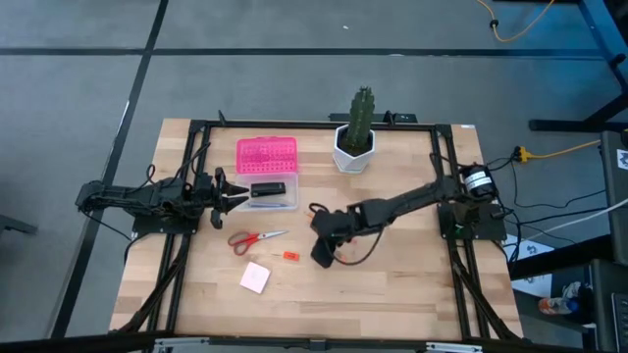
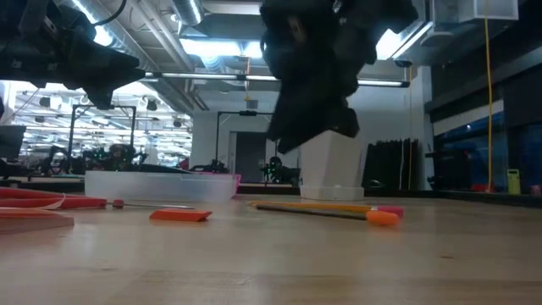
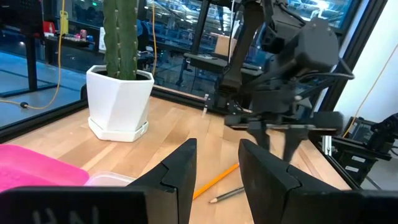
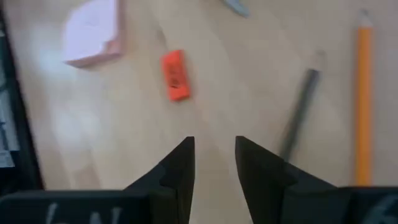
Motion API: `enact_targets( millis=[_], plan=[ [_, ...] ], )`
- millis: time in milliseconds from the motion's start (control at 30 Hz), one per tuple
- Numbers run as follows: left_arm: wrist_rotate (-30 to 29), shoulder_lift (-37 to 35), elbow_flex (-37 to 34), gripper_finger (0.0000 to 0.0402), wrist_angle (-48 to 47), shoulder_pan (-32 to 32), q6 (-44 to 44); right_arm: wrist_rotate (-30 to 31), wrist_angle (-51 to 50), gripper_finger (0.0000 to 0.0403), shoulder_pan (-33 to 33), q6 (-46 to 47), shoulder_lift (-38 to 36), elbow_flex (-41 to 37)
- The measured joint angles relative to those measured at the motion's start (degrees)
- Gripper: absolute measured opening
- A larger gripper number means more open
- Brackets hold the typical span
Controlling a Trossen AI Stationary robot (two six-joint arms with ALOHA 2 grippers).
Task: Pack school essentials
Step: Put the yellow pencil into the supply box
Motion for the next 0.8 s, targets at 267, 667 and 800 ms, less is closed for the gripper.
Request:
enact_targets(
  millis=[267, 667, 800],
  plan=[
    [0.0, 0.0, 0.0, 0.0114, 0.0, 0.0, 0.0, -0.7, 5.7, 0.0118, -0.3, -2.7, -0.1, 0.0],
    [0.0, 0.0, 0.0, 0.0114, 0.0, 0.0, 0.0, 10.7, 6.1, 0.0273, -1.9, 3.2, -0.1, 0.0],
    [0.0, 0.0, 0.0, 0.0114, 0.0, 0.0, 0.0, 13.5, 6.1, 0.0321, -1.9, 2.5, -0.1, 0.0]
  ],
)
